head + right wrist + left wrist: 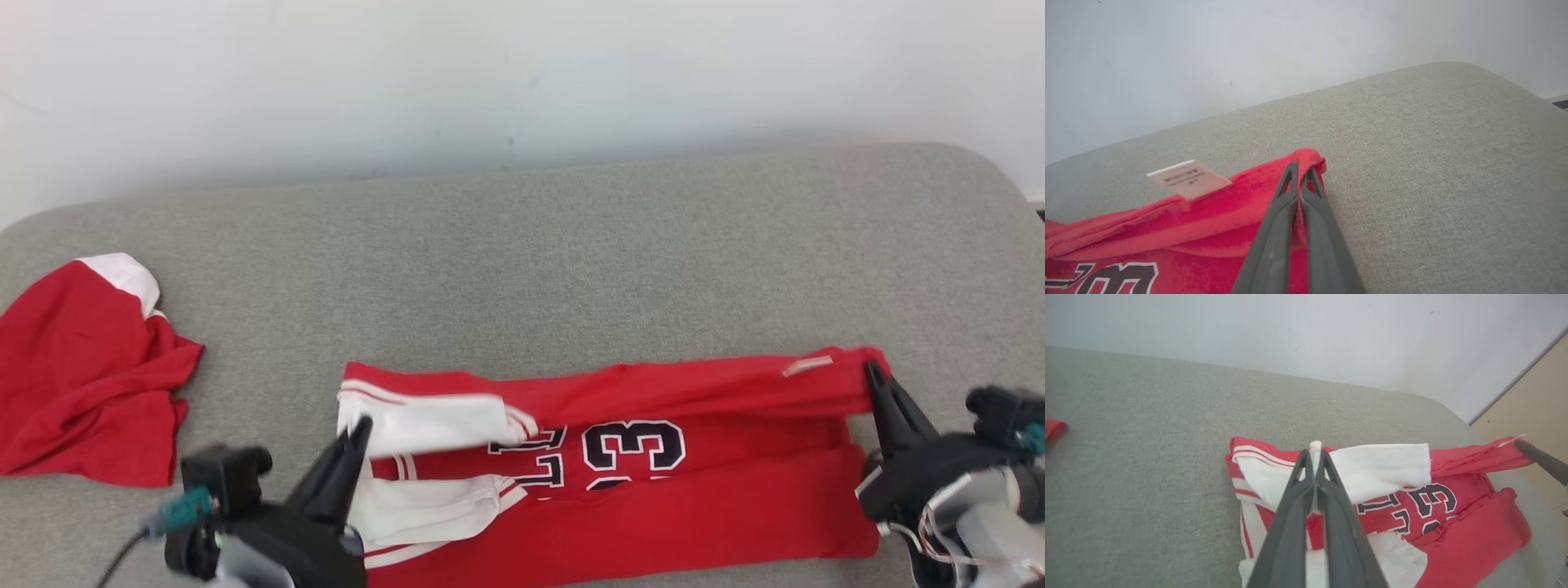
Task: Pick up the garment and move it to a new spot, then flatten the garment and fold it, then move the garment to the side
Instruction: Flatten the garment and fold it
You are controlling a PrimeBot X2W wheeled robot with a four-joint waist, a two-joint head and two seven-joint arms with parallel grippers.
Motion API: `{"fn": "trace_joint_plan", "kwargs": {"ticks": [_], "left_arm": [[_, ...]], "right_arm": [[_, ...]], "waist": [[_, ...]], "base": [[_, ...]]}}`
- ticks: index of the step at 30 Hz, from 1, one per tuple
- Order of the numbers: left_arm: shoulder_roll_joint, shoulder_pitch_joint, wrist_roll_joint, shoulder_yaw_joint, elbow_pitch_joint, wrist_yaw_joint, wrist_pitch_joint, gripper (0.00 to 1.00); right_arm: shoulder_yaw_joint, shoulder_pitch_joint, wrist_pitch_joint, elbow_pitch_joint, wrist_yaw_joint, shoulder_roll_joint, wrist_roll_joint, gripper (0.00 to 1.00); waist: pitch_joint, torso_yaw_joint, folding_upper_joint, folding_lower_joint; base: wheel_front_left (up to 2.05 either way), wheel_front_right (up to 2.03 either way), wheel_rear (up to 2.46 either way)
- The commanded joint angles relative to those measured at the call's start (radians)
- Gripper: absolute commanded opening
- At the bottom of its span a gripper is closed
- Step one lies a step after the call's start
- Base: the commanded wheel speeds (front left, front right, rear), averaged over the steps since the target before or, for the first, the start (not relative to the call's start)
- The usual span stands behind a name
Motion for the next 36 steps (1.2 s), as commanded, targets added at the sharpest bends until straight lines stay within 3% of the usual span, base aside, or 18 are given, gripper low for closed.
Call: {"fn": "trace_joint_plan", "kwargs": {"ticks": [1,7,8,9,10,18,25,31,36], "left_arm": [[-0.005,0.039,-0.004,0.011,-0.012,0.007,-0.005,0.0],[-0.032,0.176,0.049,0.066,-0.044,0.026,-0.005,0.0],[-0.042,0.192,0.058,0.075,-0.042,0.029,-0.005,0.49],[-0.051,0.207,0.067,0.082,-0.036,0.027,-0.005,1.0],[-0.057,0.216,0.081,0.095,-0.032,0.025,-0.005,1.0],[-0.137,0.282,0.214,0.27,-0.044,0.021,-0.004,1.0],[-0.208,0.351,0.467,0.481,-0.136,0.025,-0.004,1.0],[-0.272,0.406,0.647,0.627,-0.212,-0.006,-0.005,1.0],[-0.314,0.436,0.735,0.705,-0.211,-0.049,-0.005,1.0]], "right_arm": [[-0.025,0.038,-0.001,-0.022,0.001,0.0,-0.007,0.0],[-0.096,0.184,-0.001,-0.1,0.001,0.023,-0.034,0.04],[-0.1,0.195,-0.001,-0.106,0.001,0.025,-0.036,0.3],[-0.103,0.206,-0.001,-0.107,0.001,0.027,-0.035,0.81],[-0.102,0.214,-0.001,-0.105,0.001,0.027,-0.039,1.0],[-0.116,0.235,-0.001,-0.114,0.001,0.009,-0.045,1.0],[-0.112,0.212,0.033,-0.056,0.001,0.016,-0.053,1.0],[-0.103,0.172,0.056,0.052,0.001,0.036,-0.043,1.0],[-0.077,0.138,0.069,0.13,0.001,0.059,-0.028,1.0]], "waist": [[-0.022,0.02,0.0001,0.0003],[-0.036,0.021,0.0001,0.0003],[-0.038,0.02,0.0001,0.0003],[-0.04,0.019,0.0001,0.0003],[-0.043,0.017,0.0001,0.0003],[-0.06,0.012,0.0001,0.0003],[-0.067,0.031,0.0001,0.0003],[-0.056,0.057,0.0001,0.0003],[-0.049,0.072,0.0001,0.0003]], "base": [[0.0,0.0,0.0],[0.0,0.0,0.0],[0.0,0.0,0.0],[0.0,0.0,0.0],[0.0,0.0,0.0],[0.0,0.0,0.0],[0.0,0.0,0.0],[0.0,0.0,0.0],[0.0,0.0,0.0]]}}
